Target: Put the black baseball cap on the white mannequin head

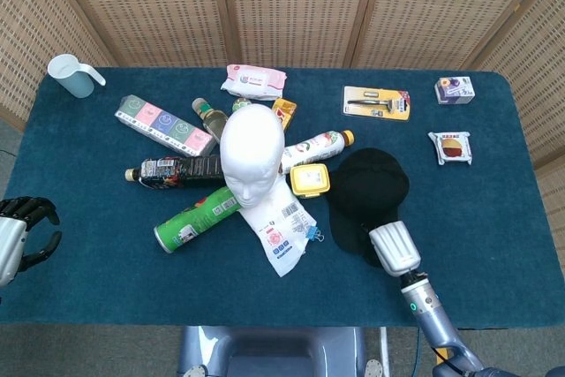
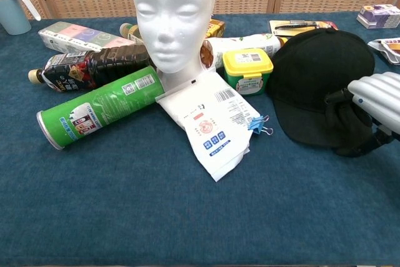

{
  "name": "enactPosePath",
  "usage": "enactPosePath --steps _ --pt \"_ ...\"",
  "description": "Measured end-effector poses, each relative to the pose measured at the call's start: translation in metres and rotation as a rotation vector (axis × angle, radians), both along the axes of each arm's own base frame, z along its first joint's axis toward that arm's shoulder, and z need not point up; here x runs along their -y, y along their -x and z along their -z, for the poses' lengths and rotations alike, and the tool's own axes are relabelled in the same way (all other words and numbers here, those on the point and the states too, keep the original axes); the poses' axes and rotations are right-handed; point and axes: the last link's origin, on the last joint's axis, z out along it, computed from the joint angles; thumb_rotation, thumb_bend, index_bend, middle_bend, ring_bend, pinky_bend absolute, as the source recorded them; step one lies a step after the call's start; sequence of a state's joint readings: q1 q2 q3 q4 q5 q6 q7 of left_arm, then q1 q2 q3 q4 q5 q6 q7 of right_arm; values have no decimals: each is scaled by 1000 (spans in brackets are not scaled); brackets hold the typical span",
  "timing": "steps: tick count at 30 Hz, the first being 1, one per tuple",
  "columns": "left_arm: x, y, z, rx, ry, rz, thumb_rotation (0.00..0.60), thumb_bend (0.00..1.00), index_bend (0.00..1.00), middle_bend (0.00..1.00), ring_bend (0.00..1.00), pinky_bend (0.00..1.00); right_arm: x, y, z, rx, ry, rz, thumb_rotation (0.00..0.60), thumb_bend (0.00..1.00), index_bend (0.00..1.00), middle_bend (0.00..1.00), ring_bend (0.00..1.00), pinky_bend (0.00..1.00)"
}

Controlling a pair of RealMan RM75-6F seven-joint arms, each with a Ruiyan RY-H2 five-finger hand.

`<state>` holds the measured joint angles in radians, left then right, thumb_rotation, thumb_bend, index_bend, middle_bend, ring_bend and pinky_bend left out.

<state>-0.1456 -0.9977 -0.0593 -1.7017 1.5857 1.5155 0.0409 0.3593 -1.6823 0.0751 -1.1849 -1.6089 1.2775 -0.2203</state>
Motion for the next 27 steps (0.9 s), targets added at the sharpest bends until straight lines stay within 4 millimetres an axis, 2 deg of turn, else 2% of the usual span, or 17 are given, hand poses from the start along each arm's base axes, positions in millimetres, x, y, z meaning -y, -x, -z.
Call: enactPosePath --steps 6,13,20,27 --pt "2 1 -1 0 -3 -1 600 322 504 402 321 329 6 4 1 7 30 17 600 202 533 634 716 783" --pt "2 2 -2 1 -6 -5 600 322 504 402 321 329 21 3 -9 61 113 21 600 241 508 587 682 780" --pt "2 4 -2 3 -9 -12 600 322 504 402 322 329 46 -9 -17 88 167 -6 600 249 500 553 653 772" --pt "5 5 -5 4 -16 -20 600 322 503 402 322 329 79 -20 -24 77 215 -9 600 324 499 533 623 745"
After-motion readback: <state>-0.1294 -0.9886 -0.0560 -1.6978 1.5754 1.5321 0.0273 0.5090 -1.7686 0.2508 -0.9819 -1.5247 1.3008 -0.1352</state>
